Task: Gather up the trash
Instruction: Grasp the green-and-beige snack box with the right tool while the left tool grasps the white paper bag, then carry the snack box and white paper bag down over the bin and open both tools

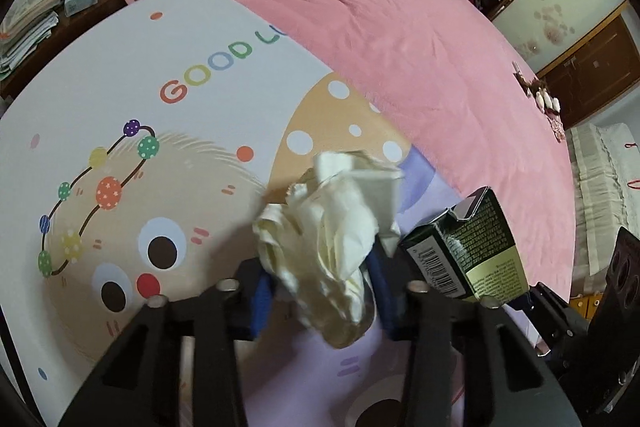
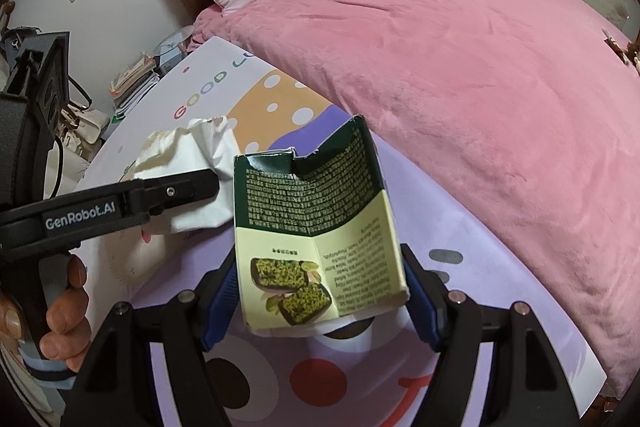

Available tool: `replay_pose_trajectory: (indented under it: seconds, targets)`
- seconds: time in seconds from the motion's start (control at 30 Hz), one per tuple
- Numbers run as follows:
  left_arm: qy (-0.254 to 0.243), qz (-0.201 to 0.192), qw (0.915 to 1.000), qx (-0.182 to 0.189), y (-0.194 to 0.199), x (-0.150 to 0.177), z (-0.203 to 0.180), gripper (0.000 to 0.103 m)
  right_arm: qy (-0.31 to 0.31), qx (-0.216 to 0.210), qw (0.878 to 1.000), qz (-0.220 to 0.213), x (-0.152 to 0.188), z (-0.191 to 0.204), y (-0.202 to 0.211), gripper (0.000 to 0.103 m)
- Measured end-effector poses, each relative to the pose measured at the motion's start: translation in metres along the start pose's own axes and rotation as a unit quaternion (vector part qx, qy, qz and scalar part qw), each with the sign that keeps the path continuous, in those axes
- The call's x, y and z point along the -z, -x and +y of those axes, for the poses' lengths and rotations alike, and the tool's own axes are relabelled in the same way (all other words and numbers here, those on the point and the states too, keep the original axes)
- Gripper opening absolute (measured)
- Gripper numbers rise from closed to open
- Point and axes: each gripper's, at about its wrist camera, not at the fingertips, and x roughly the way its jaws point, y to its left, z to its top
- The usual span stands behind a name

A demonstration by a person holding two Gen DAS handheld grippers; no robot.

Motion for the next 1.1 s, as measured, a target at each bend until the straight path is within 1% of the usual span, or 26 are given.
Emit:
replay_pose_trajectory:
  seconds: [0.07,0.17,0.27,0.37,0.5,0.7,0.8,0.93,1.03,1.1]
  targets:
    - [0.003,-0.005,1.0000,-0.007,0.006,0.005,-0.003,0.031,0.002,-0.007,1.000,0.002,0.002,-0.001,0.002,0.071]
    - [0.004,-0.015,0.9996,-0.024,0.018,0.020,-0.013,0.029,0.004,-0.021,1.000,0.007,0.007,-0.002,0.005,0.071]
    - [0.001,-0.027,0.9986,-0.047,0.037,0.039,-0.025,0.028,0.012,-0.035,0.999,0.012,0.017,-0.003,0.013,0.071]
    - [0.002,-0.040,0.9969,-0.067,0.063,0.064,-0.035,0.028,0.022,-0.052,0.998,0.017,0.030,-0.007,0.025,0.071]
    - [0.017,-0.054,0.9958,-0.072,0.095,0.103,-0.056,0.028,0.040,-0.078,0.996,0.029,0.049,-0.019,0.048,0.070]
    - [0.054,-0.075,0.9918,-0.088,0.130,0.169,-0.108,0.028,0.086,-0.124,0.988,0.038,0.077,-0.047,0.094,0.070]
    - [0.082,-0.085,0.9881,-0.099,0.143,0.207,-0.137,0.028,0.117,-0.146,0.981,0.041,0.091,-0.065,0.118,0.070]
    - [0.113,-0.098,0.9791,-0.138,0.153,0.258,-0.177,0.028,0.162,-0.171,0.971,0.047,0.108,-0.087,0.142,0.070]
    - [0.140,-0.100,0.9725,-0.157,0.154,0.291,-0.204,0.028,0.193,-0.189,0.961,0.055,0.123,-0.110,0.160,0.070]
    - [0.154,-0.098,0.9679,-0.173,0.153,0.315,-0.222,0.028,0.209,-0.194,0.956,0.064,0.133,-0.123,0.168,0.070]
